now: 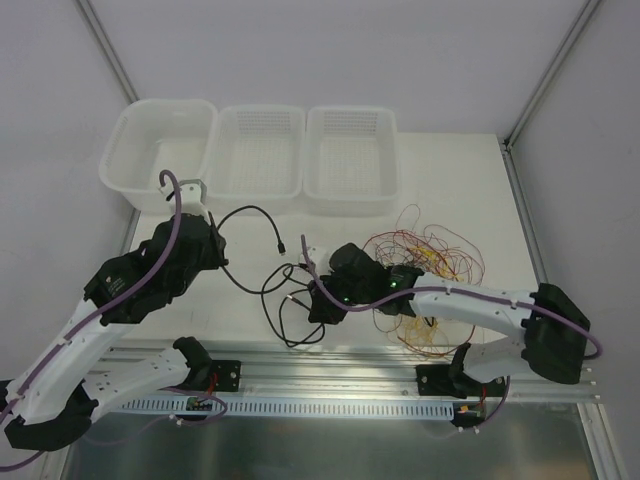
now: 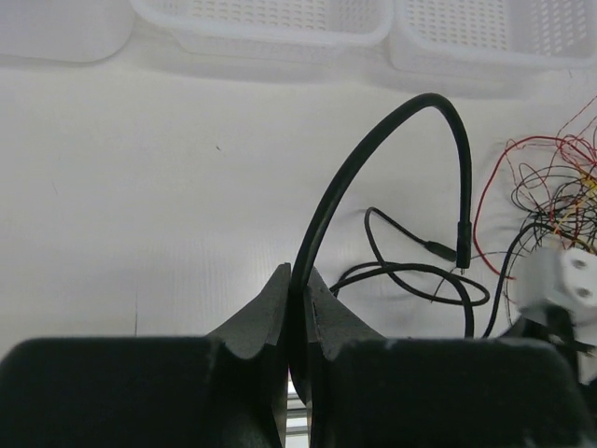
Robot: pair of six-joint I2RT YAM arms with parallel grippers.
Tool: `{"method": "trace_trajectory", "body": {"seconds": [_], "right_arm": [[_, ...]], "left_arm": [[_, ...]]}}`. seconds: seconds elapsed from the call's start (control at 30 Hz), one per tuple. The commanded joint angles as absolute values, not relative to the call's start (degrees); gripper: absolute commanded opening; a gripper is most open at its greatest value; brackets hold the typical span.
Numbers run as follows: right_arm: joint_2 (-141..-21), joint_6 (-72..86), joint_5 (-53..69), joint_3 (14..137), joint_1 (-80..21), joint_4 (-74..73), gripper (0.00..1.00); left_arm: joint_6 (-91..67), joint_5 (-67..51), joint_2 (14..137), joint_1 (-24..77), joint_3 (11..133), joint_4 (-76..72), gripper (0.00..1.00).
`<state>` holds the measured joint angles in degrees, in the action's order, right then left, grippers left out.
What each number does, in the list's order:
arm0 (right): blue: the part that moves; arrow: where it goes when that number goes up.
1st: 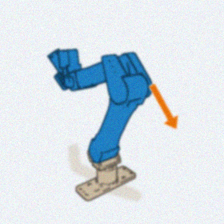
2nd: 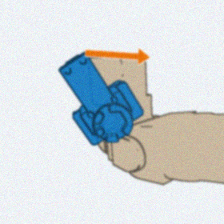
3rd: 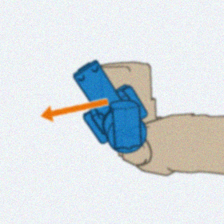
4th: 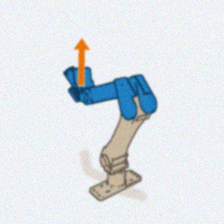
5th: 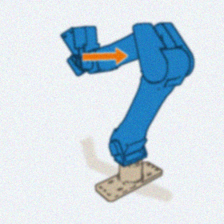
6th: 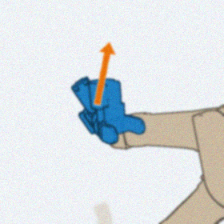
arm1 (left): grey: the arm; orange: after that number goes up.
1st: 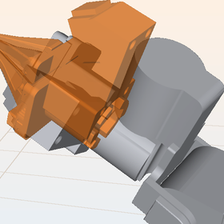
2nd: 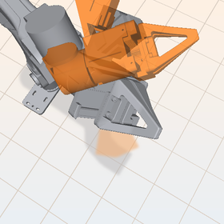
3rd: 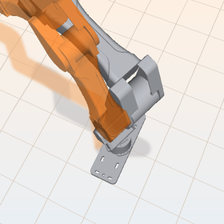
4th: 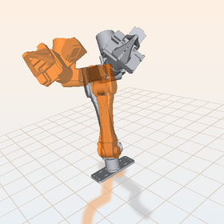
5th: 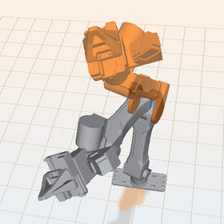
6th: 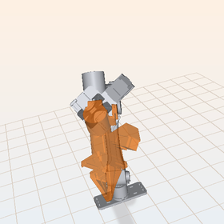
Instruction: Untangle the cables
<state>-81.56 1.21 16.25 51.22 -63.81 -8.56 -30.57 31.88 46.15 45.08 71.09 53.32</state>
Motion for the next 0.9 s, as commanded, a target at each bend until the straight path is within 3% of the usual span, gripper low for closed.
{"method": "trace_trajectory", "body": {"seconds": [0.0, 0.2, 0.33, 0.5, 0.53, 0.57, 0.63, 0.67, 0.77, 0.87], "right_arm": [[-69.91, -3.08, 23.21, 49.49, -64.16, -4.75, 0.01], [-56.62, -0.27, 6.89, 42.46, -64.25, -5.53, 0.01], [-48.71, 8.50, -13.12, 35.79, -64.25, -8.69, 0.01], [-41.40, 27.49, -28.37, 28.05, -64.25, -20.90, 0.03], [-41.14, 29.08, -29.87, 27.69, -64.25, -22.57, 0.07], [-40.96, 30.40, -30.06, 27.34, -64.25, -25.29, 0.23], [-40.69, 31.11, -29.01, 27.07, -64.25, -26.36, 0.39], [-40.52, 30.68, -28.74, 27.24, -64.16, -26.37, 0.53], [-40.69, 27.43, -28.30, 29.44, -64.25, -26.71, 0.68], [-42.80, 24.70, -28.56, 33.47, -64.25, -28.82, 0.72]], "left_arm": [[-31.99, 34.19, 46.32, 45.62, 69.44, 52.82, 0.00], [-33.05, 35.77, 45.97, 45.53, 67.68, 52.74, 0.00], [-33.75, 36.56, 45.35, 45.44, 67.85, 52.82, 0.00], [-32.44, 36.56, 45.44, 45.44, 71.45, 52.82, 0.00], [-31.82, 35.95, 45.79, 45.44, 72.76, 52.74, 0.00], [-31.21, 35.69, 46.66, 45.44, 75.73, 52.73, 0.00], [-28.49, 34.29, 47.89, 45.44, 79.43, 52.82, 0.00], [-27.17, 33.76, 49.64, 45.44, 83.80, 52.82, 0.00], [-22.25, 31.13, 53.68, 45.44, 93.55, 53.00, 0.00], [-17.94, 29.71, 57.64, 45.44, 103.40, 53.44, 0.00]]}}
